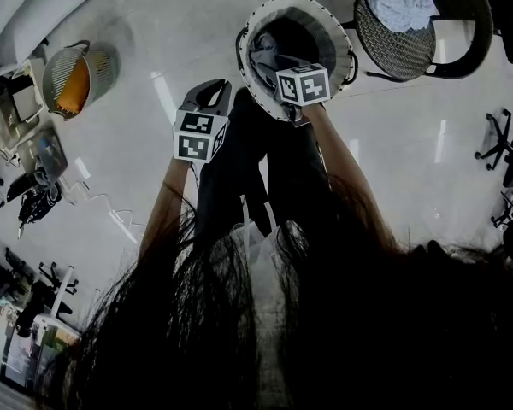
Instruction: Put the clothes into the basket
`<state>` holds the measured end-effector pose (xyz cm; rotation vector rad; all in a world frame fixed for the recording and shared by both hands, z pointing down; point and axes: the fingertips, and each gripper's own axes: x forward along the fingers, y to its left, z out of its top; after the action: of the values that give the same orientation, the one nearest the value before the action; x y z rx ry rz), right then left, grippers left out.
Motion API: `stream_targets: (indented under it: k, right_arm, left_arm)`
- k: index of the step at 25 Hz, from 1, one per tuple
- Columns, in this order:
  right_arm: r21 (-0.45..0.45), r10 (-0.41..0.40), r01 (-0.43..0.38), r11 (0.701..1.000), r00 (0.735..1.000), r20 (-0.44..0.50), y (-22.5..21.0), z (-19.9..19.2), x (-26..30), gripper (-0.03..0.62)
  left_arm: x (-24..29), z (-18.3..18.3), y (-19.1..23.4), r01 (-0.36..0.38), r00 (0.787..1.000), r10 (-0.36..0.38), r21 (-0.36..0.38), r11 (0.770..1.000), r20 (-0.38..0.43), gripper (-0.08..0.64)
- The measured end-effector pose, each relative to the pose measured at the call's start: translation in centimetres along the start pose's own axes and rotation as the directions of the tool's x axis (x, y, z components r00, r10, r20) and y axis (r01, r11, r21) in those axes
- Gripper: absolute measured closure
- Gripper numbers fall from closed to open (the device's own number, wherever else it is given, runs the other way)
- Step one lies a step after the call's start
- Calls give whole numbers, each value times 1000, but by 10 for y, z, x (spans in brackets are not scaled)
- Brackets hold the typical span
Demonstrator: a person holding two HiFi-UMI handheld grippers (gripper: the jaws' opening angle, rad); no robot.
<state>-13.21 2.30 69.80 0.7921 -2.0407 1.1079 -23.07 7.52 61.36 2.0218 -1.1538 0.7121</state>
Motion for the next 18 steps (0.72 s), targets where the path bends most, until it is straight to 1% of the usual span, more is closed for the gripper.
stream_targets:
  k: [3, 7, 10, 14, 18]
  right_arm:
    - [30, 12, -14, 999, 996, 91, 6, 17, -23, 367]
    - [94, 18, -39, 995, 977, 212, 11, 40, -62, 374]
    - [127, 13, -51, 991, 957, 288, 15, 54, -91, 388]
    - [147, 4, -63, 987, 929, 371, 21, 70, -131, 397]
    - [163, -8, -73, 984, 892, 452, 26, 85, -171, 418]
  left_arm:
    - [-3, 12, -3, 2, 1000, -3, 10, 1000, 22, 522]
    - [-8, 34, -13, 11, 998, -12, 17, 1000, 57, 522]
    - [-13, 53, -24, 27, 996, -30, 35, 999, 86, 522]
    - [-19, 80, -40, 50, 992, -58, 70, 996, 116, 522]
    - [-27, 106, -57, 80, 985, -94, 104, 991, 142, 522]
